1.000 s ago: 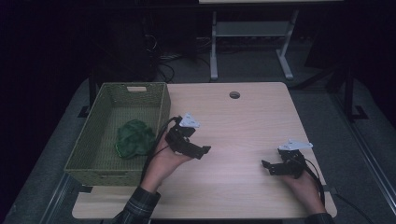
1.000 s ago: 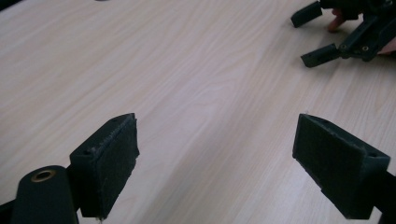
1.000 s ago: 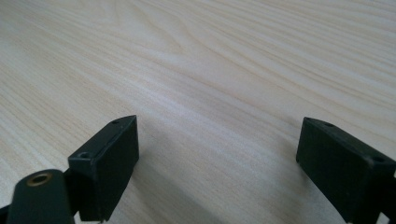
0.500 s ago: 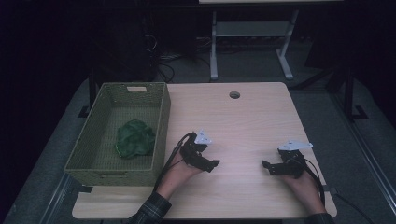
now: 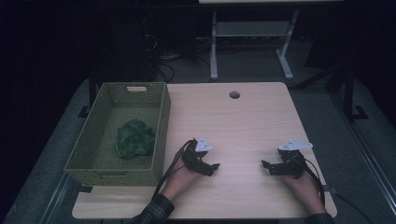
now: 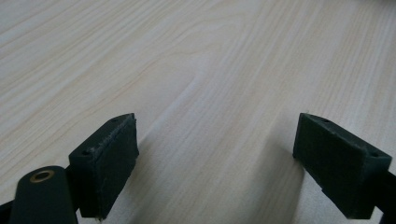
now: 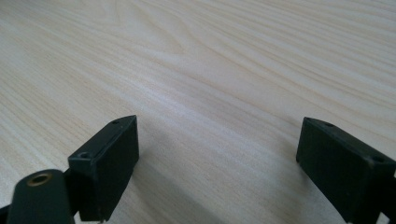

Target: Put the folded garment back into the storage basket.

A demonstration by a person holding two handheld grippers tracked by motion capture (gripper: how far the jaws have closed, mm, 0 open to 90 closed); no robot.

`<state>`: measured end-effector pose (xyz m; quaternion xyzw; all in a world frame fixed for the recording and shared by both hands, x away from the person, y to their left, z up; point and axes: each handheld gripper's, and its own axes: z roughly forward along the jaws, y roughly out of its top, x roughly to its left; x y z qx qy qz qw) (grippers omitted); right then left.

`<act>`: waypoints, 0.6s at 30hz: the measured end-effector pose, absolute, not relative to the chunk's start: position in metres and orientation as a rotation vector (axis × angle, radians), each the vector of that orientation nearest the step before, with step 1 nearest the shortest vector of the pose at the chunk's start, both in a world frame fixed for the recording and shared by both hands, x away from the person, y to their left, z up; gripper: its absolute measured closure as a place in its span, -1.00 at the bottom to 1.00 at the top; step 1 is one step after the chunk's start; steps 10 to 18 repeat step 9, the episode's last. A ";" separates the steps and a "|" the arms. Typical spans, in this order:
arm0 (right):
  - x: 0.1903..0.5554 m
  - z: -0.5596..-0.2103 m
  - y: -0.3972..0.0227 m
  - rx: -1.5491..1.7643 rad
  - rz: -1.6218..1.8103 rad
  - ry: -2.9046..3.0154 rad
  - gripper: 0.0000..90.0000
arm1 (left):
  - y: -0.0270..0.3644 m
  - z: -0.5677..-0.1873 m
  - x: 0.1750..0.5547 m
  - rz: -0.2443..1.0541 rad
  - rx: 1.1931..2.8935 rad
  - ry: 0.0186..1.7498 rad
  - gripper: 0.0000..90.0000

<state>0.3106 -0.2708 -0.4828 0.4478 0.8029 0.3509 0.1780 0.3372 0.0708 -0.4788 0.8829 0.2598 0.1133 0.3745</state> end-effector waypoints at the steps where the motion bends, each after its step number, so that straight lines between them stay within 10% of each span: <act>1: 0.311 -0.483 -0.271 1.266 0.993 2.272 -0.72 | 0.070 -0.479 0.337 0.285 2.262 0.653 -0.70; 18: 0.310 -0.483 -0.271 1.261 0.995 2.276 -0.72 | 0.071 -0.479 0.336 0.279 2.266 0.649 -0.70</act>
